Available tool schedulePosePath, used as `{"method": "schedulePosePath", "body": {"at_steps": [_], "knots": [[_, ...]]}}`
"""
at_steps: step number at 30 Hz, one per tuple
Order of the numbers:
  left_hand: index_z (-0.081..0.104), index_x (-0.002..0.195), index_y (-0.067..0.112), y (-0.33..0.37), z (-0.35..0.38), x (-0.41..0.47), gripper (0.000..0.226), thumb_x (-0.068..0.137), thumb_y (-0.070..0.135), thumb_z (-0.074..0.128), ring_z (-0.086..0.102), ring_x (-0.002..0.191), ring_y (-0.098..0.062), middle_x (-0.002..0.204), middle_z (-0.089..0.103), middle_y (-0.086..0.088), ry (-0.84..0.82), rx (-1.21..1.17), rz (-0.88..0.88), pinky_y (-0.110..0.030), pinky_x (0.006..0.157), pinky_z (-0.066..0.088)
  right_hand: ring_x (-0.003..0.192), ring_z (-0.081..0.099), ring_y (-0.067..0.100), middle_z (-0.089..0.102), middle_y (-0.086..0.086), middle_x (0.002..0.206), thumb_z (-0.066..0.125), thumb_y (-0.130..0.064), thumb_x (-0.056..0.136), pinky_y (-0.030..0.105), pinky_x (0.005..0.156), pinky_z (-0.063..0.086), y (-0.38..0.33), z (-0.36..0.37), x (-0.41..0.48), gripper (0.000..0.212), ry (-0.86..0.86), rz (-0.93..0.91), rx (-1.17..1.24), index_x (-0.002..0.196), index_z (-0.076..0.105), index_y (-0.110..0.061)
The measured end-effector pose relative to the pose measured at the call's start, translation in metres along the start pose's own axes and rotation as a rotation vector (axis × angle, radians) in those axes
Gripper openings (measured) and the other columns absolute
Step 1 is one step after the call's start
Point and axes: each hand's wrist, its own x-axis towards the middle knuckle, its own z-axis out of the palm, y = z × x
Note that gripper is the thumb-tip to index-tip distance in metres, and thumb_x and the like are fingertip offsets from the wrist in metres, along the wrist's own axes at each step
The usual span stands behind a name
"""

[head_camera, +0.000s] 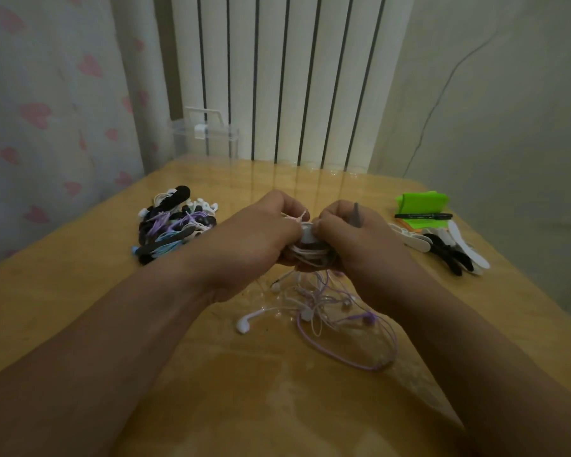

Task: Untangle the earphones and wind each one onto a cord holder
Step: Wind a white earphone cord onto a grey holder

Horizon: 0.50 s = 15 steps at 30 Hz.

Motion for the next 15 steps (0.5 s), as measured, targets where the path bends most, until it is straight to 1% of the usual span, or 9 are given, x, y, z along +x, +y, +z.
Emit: {"method": "schedulePosePath", "body": {"at_steps": [2, 4, 5, 6, 7, 8, 10, 12, 15], "knots": [[0.055, 0.116, 0.025, -0.001, 0.004, -0.002, 0.011, 0.11, 0.024, 0.046, 0.068, 0.096, -0.022, 0.109, 0.068, -0.009, 0.042, 0.199, 0.069, -0.041, 0.082, 0.057, 0.073, 0.069, 0.02, 0.067, 0.011, 0.086, 0.062, -0.019, 0.095, 0.036, 0.059, 0.058, 0.002, 0.002, 0.0, 0.01, 0.04, -0.046, -0.116, 0.088, 0.06, -0.012], [0.051, 0.114, 0.026, -0.003, 0.009, -0.002, 0.008, 0.111, 0.027, 0.044, 0.067, 0.091, -0.02, 0.103, 0.067, -0.005, 0.108, 0.316, 0.158, -0.045, 0.079, 0.057, 0.078, 0.067, 0.029, 0.067, 0.015, 0.089, 0.062, -0.026, 0.098, 0.05, 0.066, 0.06, 0.004, 0.006, 0.0, 0.016, 0.075, -0.099, -0.236, 0.092, 0.058, -0.011], [0.05, 0.114, 0.025, -0.005, 0.011, -0.001, 0.008, 0.111, 0.026, 0.044, 0.067, 0.09, -0.017, 0.102, 0.067, -0.004, 0.141, 0.321, 0.195, -0.045, 0.079, 0.058, 0.082, 0.065, 0.032, 0.066, 0.015, 0.09, 0.06, -0.035, 0.1, 0.055, 0.072, 0.059, 0.005, 0.009, -0.001, 0.023, 0.08, -0.128, -0.284, 0.095, 0.057, -0.013], [0.05, 0.114, 0.024, -0.007, 0.012, 0.0, 0.007, 0.11, 0.024, 0.044, 0.066, 0.087, -0.011, 0.1, 0.066, -0.002, 0.17, 0.305, 0.226, -0.041, 0.077, 0.059, 0.084, 0.064, 0.032, 0.066, 0.013, 0.091, 0.056, -0.047, 0.1, 0.057, 0.076, 0.057, 0.004, 0.011, -0.002, 0.031, 0.067, -0.155, -0.306, 0.096, 0.056, -0.016], [0.05, 0.114, 0.022, -0.009, 0.013, 0.002, 0.008, 0.11, 0.021, 0.044, 0.063, 0.081, -0.005, 0.098, 0.064, -0.001, 0.193, 0.286, 0.251, -0.032, 0.071, 0.057, 0.085, 0.064, 0.03, 0.066, 0.01, 0.09, 0.051, -0.057, 0.099, 0.059, 0.078, 0.055, 0.004, 0.012, -0.003, 0.039, 0.039, -0.171, -0.307, 0.097, 0.054, -0.018], [0.051, 0.114, 0.02, -0.01, 0.013, 0.003, 0.008, 0.109, 0.019, 0.044, 0.061, 0.078, 0.0, 0.097, 0.063, 0.0, 0.21, 0.272, 0.27, -0.023, 0.064, 0.053, 0.086, 0.064, 0.027, 0.066, 0.006, 0.09, 0.048, -0.061, 0.099, 0.059, 0.08, 0.055, 0.004, 0.013, -0.004, 0.041, 0.005, -0.173, -0.291, 0.099, 0.053, -0.02], [0.051, 0.116, 0.019, -0.013, 0.011, 0.006, 0.008, 0.11, 0.019, 0.045, 0.06, 0.077, 0.003, 0.098, 0.061, 0.0, 0.219, 0.249, 0.288, -0.014, 0.06, 0.047, 0.087, 0.064, 0.02, 0.066, -0.002, 0.091, 0.047, -0.055, 0.104, 0.057, 0.084, 0.054, 0.004, 0.011, -0.005, 0.037, -0.059, -0.152, -0.252, 0.102, 0.053, -0.019], [0.051, 0.117, 0.022, -0.015, 0.01, 0.007, 0.009, 0.11, 0.022, 0.045, 0.061, 0.08, 0.0, 0.1, 0.063, 0.001, 0.212, 0.231, 0.288, -0.014, 0.061, 0.047, 0.086, 0.062, 0.016, 0.064, -0.004, 0.092, 0.047, -0.05, 0.105, 0.054, 0.085, 0.055, 0.003, 0.008, -0.005, 0.032, -0.072, -0.139, -0.227, 0.104, 0.054, -0.019], [0.052, 0.117, 0.024, -0.015, 0.011, 0.007, 0.009, 0.111, 0.022, 0.045, 0.064, 0.08, -0.001, 0.099, 0.064, 0.004, 0.229, 0.209, 0.327, -0.016, 0.065, 0.049, 0.086, 0.062, 0.021, 0.066, -0.001, 0.092, 0.049, -0.047, 0.105, 0.05, 0.08, 0.055, 0.001, 0.008, -0.006, 0.028, -0.031, -0.145, -0.202, 0.103, 0.056, -0.02]]}}
